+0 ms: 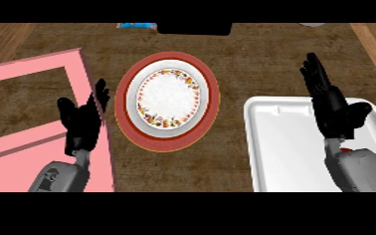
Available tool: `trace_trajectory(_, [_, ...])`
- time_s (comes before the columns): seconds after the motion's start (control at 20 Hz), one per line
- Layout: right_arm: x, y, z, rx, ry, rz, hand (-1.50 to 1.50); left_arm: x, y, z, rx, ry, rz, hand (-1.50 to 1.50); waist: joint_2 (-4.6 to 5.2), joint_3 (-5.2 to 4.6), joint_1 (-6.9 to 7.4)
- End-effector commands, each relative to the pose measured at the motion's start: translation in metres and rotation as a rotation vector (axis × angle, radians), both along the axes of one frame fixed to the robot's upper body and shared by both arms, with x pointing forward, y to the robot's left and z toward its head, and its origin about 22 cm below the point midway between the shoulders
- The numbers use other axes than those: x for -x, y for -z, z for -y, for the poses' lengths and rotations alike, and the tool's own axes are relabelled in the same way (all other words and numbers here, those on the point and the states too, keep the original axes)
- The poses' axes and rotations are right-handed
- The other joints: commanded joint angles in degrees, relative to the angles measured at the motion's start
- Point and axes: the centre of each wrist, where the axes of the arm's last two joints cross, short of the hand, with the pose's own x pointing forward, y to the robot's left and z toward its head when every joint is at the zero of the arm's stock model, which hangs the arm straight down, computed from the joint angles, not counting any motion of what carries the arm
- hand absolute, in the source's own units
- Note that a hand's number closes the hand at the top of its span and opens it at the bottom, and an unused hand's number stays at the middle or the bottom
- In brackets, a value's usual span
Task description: Pick the tomato from the tray and place it in the plate
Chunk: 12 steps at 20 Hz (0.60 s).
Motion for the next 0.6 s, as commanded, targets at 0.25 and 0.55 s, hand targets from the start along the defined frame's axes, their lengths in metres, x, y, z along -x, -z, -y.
trace_trajectory(0.25, [-0.015, -0.021, 0.043, -0.242, 0.427, -0.083, 1.5, 0.017, -0.014, -0.056, -0.163, 0.108, 0.2, 0.0, 0.18, 0.64, -1.12])
trace_trajectory(0.55, [0.022, 0.041, 0.031, 0.169, 0.8, 0.081, -1.5, 0.023, -0.001, -0.051, -0.114, 0.127, 0.17, 0.0, 0.42, 0.66, -2.12])
